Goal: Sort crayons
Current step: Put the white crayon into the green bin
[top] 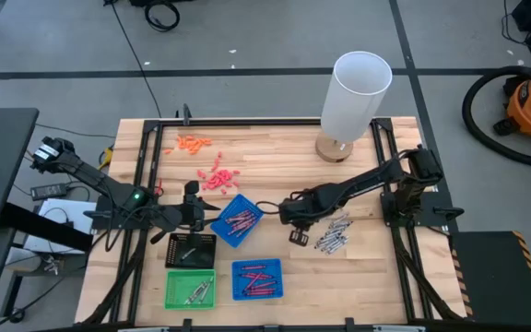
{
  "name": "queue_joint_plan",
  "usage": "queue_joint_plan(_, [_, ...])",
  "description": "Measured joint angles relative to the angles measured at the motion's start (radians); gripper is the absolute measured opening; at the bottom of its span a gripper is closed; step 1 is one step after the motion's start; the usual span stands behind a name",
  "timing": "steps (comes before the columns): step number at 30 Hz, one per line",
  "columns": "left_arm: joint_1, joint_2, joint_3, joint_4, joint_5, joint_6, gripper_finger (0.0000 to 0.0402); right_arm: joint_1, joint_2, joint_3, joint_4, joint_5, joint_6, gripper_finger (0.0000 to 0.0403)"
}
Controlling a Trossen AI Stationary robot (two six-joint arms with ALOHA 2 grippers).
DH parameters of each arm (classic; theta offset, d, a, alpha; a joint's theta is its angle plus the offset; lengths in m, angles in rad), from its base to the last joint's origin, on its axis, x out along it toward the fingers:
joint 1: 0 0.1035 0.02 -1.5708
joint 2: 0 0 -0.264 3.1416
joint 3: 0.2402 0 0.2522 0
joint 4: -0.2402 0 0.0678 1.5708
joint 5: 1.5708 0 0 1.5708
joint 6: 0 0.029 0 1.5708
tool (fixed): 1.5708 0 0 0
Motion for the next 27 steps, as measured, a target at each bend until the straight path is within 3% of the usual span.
queue_joint_plan(5, [0.000, 0.000, 0.000, 0.000, 0.080, -0.027, 0.0137, 0.021, 0.000, 0.080, 0.102, 0.000, -0.107, 0.0036])
queue_joint_plan(9, [-0.001, 0.023, -0.001, 0.048, 0.121, -0.030, 0.0137, 0.029, 0.000, 0.099, 0.292, -0.008, -0.215, 0.0036])
queue_joint_plan(19, [-0.082, 0.060, -0.002, 0.130, 0.122, 0.004, 0.0137, 0.040, -0.002, 0.099, 0.643, -0.164, -0.285, 0.0036])
queue_joint_plan(27, [-0.116, 0.135, -0.001, 0.331, 0.112, 0.004, 0.0137, 0.078, -0.002, 0.098, 0.728, -0.042, -0.347, 0.0036])
